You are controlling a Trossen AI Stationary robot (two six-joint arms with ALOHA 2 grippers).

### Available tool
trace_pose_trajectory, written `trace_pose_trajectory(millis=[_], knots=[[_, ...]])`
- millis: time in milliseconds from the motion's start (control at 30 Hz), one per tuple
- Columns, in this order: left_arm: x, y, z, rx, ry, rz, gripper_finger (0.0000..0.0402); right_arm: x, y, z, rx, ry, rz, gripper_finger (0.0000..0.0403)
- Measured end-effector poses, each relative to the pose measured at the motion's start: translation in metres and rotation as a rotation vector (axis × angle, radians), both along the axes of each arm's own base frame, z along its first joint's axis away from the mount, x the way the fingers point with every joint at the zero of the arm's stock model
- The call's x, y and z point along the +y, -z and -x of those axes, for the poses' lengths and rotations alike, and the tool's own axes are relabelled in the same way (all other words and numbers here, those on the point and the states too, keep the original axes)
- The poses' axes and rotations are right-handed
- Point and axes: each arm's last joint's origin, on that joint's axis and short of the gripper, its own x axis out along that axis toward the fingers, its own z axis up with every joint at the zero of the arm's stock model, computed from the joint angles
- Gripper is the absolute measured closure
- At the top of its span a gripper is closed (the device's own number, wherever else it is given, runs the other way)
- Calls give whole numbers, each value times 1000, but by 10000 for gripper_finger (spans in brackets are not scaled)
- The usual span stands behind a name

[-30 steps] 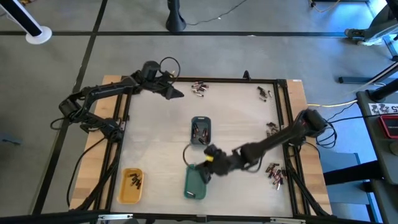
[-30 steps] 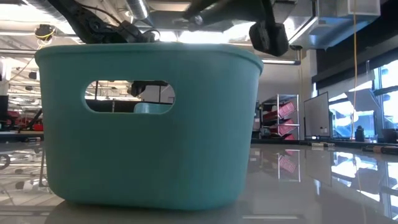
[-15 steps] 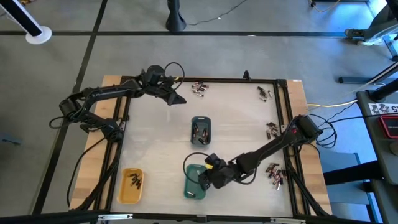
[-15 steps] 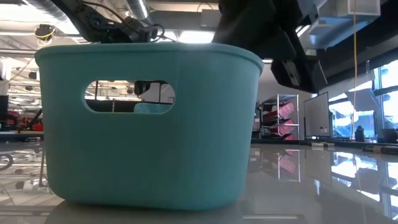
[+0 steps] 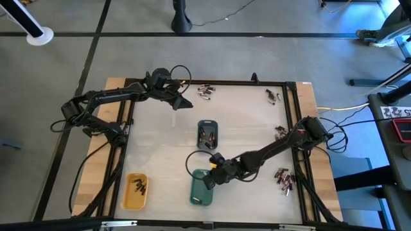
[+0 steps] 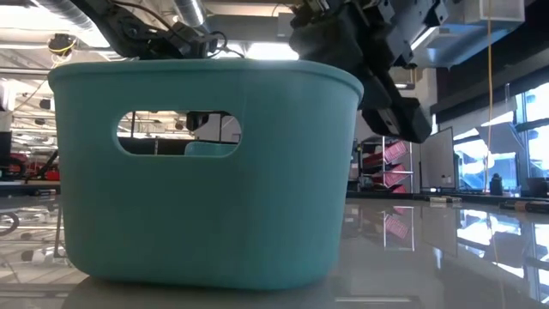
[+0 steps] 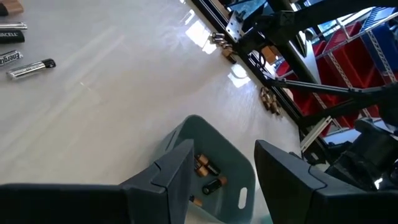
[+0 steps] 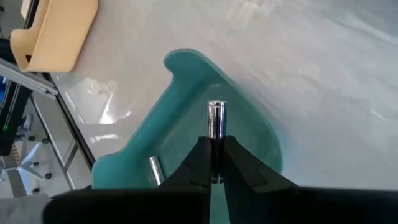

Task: Sort batteries
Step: Put the silver battery into the green bin

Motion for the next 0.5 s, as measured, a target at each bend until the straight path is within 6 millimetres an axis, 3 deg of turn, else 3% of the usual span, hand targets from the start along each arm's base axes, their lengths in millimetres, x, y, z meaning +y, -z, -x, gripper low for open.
trace_pose_trajectory(millis=[167,500], knots=[[0,0,0,-1,2,-5,243,2,0,0,2,-39,-6,378],[0,0,0,-3,10,-23,243,2,0,1,8,-48,-14,303]])
